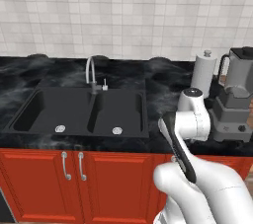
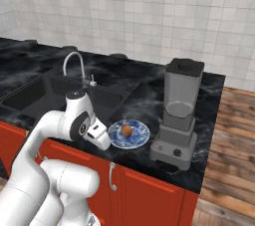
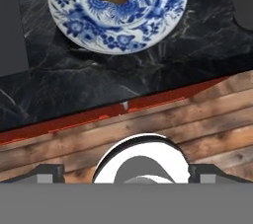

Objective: Pick the pear and apple from the fridge and place them on the plate next to the blender to make a fruit smoothie.

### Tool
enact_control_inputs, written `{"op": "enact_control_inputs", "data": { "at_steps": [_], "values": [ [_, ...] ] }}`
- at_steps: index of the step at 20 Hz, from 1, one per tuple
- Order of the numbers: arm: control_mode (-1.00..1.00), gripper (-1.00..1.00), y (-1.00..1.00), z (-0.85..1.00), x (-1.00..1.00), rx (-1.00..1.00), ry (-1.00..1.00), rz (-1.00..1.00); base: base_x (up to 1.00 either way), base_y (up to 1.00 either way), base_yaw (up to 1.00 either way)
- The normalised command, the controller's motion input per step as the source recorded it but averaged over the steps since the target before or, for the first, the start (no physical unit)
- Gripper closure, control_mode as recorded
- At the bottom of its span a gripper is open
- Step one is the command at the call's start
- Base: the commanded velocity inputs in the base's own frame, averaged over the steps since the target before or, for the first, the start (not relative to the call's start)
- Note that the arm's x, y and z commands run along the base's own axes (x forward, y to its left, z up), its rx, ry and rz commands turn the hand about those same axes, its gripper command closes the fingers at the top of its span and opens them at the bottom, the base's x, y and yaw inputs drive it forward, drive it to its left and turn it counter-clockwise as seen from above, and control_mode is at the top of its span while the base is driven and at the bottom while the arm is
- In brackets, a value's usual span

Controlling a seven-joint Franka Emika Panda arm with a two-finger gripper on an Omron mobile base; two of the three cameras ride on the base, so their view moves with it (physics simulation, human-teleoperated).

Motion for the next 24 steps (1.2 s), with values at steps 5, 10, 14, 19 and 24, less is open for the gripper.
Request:
{"op": "enact_control_inputs", "data": {
  "at_steps": [5, 10, 14, 19, 24],
  "values": [
    [1.0, -1.0, 0.0, 0.0, 0.0, 0.0, 0.0, 0.0, -0.34, 0.18, -0.18],
    [1.0, -1.0, 0.0, 0.0, 0.0, 0.0, 0.0, 0.0, -0.45, 0.16, -0.51],
    [1.0, -1.0, 0.0, 0.0, 0.0, 0.0, 0.0, 0.0, -0.36, 0.21, -0.73],
    [1.0, -1.0, 0.0, 0.0, 0.0, 0.0, 0.0, 0.0, -0.22, 0.29, -0.83],
    [1.0, -1.0, 0.0, 0.0, 0.0, 0.0, 0.0, 0.0, -0.03, 0.26, -0.82]
  ]
}}
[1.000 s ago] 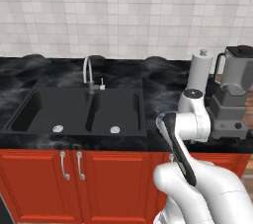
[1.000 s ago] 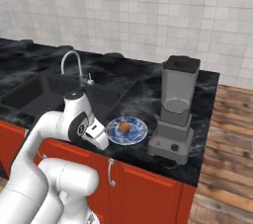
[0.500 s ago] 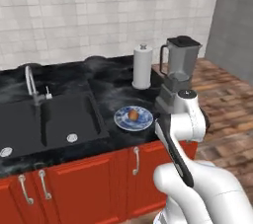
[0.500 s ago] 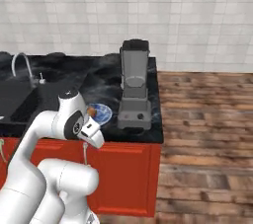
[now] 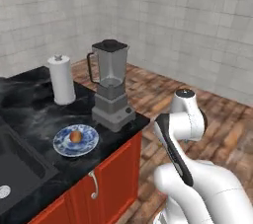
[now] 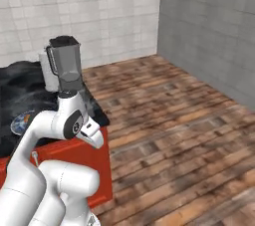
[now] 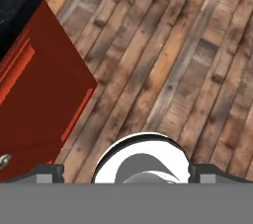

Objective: Pick the pear and apple from the fridge and place them on the plate next to the blender to make a fruit smoothie.

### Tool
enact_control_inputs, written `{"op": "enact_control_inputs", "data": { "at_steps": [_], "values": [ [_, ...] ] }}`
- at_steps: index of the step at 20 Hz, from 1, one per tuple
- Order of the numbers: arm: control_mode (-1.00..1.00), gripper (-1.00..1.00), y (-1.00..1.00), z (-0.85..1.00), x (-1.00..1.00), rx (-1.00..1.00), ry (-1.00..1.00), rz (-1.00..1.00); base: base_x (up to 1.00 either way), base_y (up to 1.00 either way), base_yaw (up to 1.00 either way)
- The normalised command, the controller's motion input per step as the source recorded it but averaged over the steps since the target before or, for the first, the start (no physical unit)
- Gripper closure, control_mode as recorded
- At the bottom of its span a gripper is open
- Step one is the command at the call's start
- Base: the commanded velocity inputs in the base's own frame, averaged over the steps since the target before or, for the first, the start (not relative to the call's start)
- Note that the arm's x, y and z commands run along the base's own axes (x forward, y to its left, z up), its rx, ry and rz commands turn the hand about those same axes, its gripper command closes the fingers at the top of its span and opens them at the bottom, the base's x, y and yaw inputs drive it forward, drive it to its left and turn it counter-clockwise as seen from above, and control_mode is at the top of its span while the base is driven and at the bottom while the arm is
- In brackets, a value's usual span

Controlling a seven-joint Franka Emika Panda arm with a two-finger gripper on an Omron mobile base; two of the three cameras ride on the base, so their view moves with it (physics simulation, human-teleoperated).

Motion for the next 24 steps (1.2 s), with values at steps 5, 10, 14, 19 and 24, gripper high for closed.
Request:
{"op": "enact_control_inputs", "data": {
  "at_steps": [5, 10, 14, 19, 24],
  "values": [
    [1.0, -1.0, 0.0, 0.0, 0.0, 0.0, 0.0, 0.0, 0.04, 0.07, -0.73],
    [1.0, -1.0, 0.0, 0.0, 0.0, 0.0, 0.0, 0.0, 0.23, 0.0, -0.61],
    [1.0, -1.0, 0.0, 0.0, 0.0, 0.0, 0.0, 0.0, 0.43, 0.0, -0.49],
    [1.0, -1.0, 0.0, 0.0, 0.0, 0.0, 0.0, 0.0, 0.54, 0.0, -0.46],
    [1.0, -1.0, 0.0, 0.0, 0.0, 0.0, 0.0, 0.0, 0.55, 0.0, -0.45]
  ]
}}
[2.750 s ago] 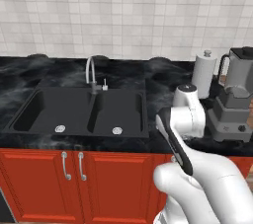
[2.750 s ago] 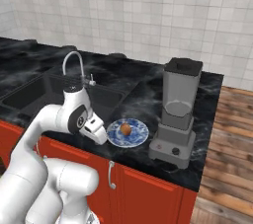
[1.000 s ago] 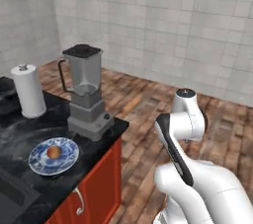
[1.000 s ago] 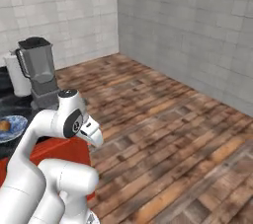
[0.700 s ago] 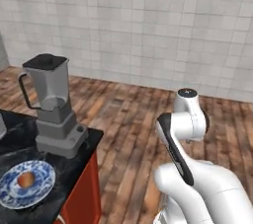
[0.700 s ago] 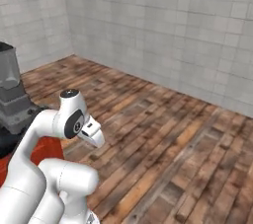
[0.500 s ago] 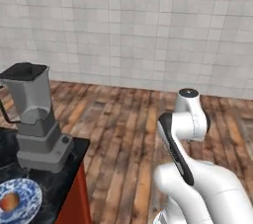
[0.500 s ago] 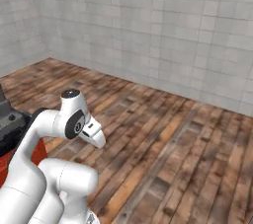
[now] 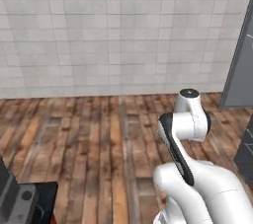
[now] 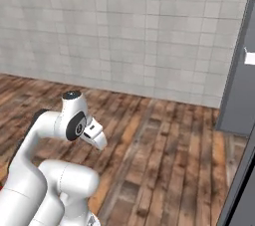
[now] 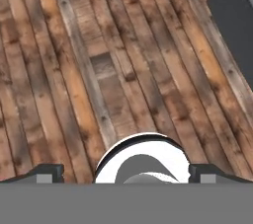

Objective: Pick the pear and apple from the fridge and place them on the plate next to the blender to make a fruit smoothie.

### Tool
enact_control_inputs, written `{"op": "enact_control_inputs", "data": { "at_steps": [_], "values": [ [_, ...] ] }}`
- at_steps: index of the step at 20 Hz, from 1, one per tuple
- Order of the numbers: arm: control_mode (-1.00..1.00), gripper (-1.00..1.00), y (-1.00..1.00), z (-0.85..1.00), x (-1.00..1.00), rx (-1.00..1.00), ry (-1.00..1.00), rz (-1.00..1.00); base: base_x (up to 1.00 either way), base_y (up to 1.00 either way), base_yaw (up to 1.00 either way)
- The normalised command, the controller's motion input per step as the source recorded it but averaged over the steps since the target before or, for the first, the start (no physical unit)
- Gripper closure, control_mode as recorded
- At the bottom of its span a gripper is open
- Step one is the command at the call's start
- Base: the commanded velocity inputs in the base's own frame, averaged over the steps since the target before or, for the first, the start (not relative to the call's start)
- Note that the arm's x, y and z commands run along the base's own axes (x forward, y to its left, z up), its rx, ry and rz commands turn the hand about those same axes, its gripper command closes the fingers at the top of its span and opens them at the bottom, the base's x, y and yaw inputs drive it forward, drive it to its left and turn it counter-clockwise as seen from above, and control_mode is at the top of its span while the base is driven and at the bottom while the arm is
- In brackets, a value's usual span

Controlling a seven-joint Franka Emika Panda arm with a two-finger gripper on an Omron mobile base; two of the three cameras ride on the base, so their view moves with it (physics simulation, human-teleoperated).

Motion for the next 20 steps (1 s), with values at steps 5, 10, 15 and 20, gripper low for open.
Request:
{"op": "enact_control_inputs", "data": {
  "at_steps": [5, 10, 15, 20],
  "values": [
    [1.0, -1.0, 0.0, 0.0, 0.0, 0.0, 0.0, 0.0, 0.58, 0.02, -0.48],
    [1.0, -1.0, 0.0, 0.0, 0.0, 0.0, 0.0, 0.0, 0.51, 0.04, -0.5],
    [1.0, -1.0, 0.0, 0.0, 0.0, 0.0, 0.0, 0.0, 0.38, 0.34, -0.57],
    [1.0, -1.0, 0.0, 0.0, 0.0, 0.0, 0.0, 0.0, 0.48, 0.36, -0.56]
  ]
}}
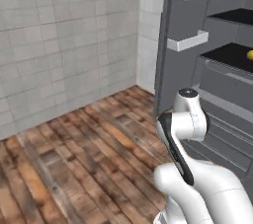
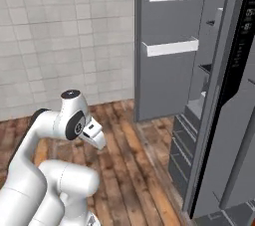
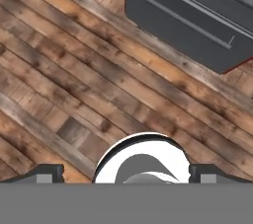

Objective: Pick the pear and apple from the fridge and place them on the plate next to the blender to make a fruit smoothie.

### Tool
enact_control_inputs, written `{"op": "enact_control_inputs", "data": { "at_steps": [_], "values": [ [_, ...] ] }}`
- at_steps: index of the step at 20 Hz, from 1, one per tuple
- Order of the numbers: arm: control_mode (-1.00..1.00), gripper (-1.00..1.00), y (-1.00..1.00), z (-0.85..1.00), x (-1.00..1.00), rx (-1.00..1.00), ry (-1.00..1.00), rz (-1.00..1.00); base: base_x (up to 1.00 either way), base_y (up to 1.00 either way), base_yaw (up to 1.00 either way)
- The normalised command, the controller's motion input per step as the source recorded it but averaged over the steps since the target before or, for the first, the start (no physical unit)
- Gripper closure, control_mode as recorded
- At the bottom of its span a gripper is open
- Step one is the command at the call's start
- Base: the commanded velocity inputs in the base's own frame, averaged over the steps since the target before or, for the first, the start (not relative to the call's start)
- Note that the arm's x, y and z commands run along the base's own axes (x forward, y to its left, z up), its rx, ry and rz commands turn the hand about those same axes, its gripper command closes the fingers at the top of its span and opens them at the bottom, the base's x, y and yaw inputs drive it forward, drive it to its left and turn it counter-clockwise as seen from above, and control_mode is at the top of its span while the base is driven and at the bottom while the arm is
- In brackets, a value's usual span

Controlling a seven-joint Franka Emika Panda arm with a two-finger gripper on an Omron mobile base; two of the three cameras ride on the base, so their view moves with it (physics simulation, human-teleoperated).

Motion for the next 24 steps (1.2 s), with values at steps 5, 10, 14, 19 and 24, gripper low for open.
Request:
{"op": "enact_control_inputs", "data": {
  "at_steps": [5, 10, 14, 19, 24],
  "values": [
    [1.0, -1.0, 0.0, 0.0, 0.0, 0.0, 0.0, 0.0, 0.58, 0.18, -0.51],
    [1.0, -1.0, 0.0, 0.0, 0.0, 0.0, 0.0, 0.0, 0.6, 0.25, -0.51],
    [1.0, -1.0, 0.0, 0.0, 0.0, 0.0, 0.0, 0.0, 0.56, 0.28, -0.55],
    [1.0, -1.0, 0.0, 0.0, 0.0, 0.0, 0.0, 0.0, 0.62, 0.14, -0.53],
    [1.0, -1.0, 0.0, 0.0, 0.0, 0.0, 0.0, 0.0, 0.65, 0.09, -0.51]
  ]
}}
